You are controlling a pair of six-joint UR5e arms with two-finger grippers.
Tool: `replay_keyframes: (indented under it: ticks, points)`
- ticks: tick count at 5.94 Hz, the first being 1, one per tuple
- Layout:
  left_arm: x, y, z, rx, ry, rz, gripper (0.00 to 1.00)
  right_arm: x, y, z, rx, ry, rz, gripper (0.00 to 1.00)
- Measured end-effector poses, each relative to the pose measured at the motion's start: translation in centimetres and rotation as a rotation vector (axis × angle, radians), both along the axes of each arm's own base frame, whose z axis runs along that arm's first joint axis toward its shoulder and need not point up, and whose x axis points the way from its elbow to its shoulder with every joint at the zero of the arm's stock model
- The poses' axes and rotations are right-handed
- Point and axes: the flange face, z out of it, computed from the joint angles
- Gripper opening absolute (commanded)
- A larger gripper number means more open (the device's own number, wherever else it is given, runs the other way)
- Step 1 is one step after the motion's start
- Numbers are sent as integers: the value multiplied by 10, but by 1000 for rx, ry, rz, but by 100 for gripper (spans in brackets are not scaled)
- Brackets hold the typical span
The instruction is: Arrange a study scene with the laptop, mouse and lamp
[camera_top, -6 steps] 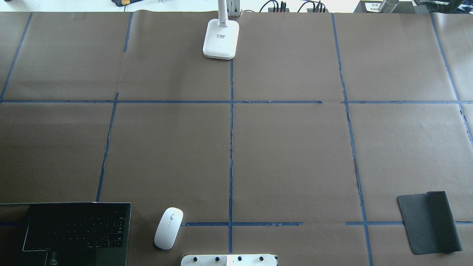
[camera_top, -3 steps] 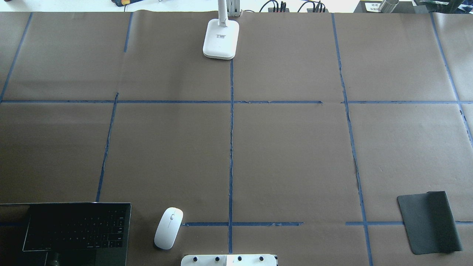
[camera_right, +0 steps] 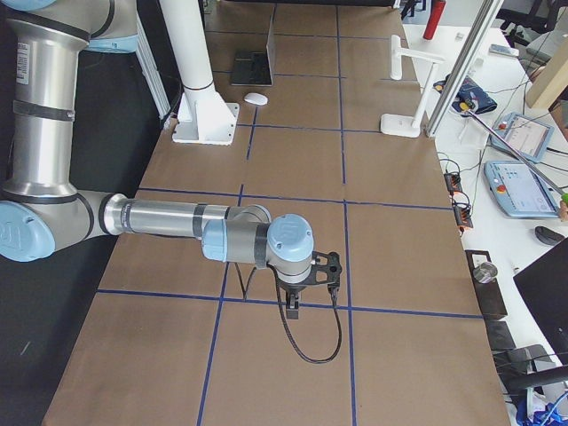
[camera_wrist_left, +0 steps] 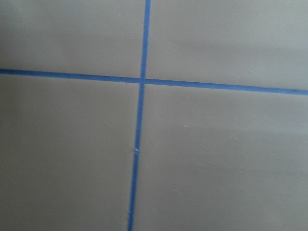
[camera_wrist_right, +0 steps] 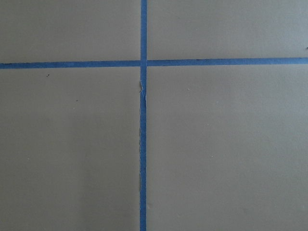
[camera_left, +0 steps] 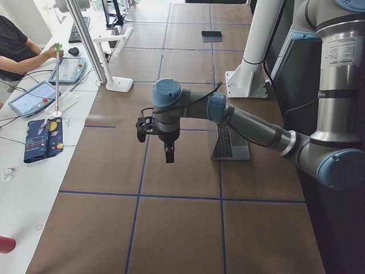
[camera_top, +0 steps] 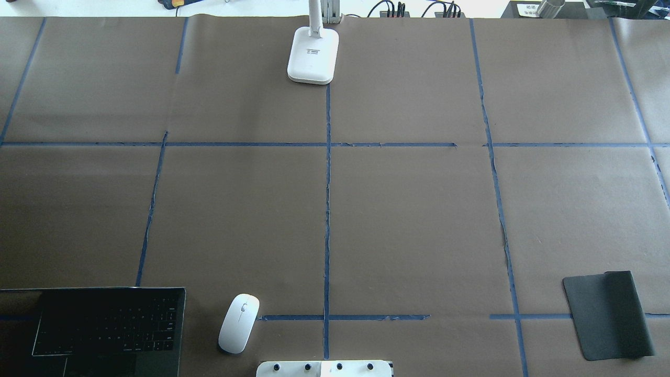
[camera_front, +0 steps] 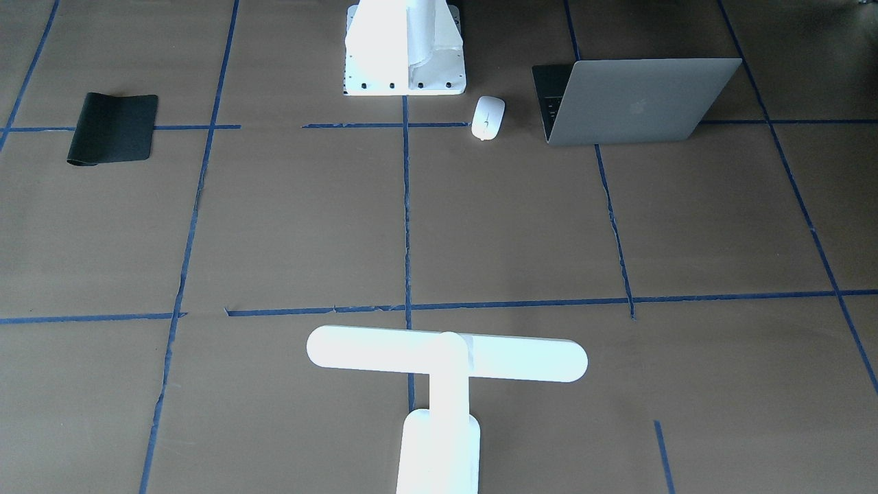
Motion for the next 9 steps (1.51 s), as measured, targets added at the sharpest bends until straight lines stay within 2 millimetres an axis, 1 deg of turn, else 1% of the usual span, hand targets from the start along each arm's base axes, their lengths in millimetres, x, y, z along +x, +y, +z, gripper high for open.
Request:
replay_keyframes:
  ticks: [1, 2, 3, 4, 5, 6, 7, 8, 9]
  points:
    - [25, 21, -39, -66, -2, -38, 100, 0, 1, 2, -5, -2, 1, 100]
    - [54, 38, -67, -150, 5, -86, 100, -1, 2, 3, -10, -10, 1, 100]
    - [81, 52, -88, -236, 11, -138, 100, -2, 3, 4, -13, -22, 2, 100]
    - [96, 68, -99, -309, 15, -186, 100, -2, 3, 4, -14, -32, 2, 100]
    - [104, 83, -105, -379, 24, -254, 100, -3, 3, 4, -15, -38, 2, 100]
    - [114, 89, -110, -449, 32, -344, 100, -3, 4, 4, -16, -45, 2, 100]
    - [131, 90, -116, -518, 30, -446, 100, -4, 4, 5, -17, -52, 3, 100]
    - [164, 94, -120, -573, 8, -548, 100, -4, 4, 5, -18, -55, 3, 100]
    - [206, 104, -122, -604, -25, -625, 100, -4, 3, 5, -18, -56, 3, 100]
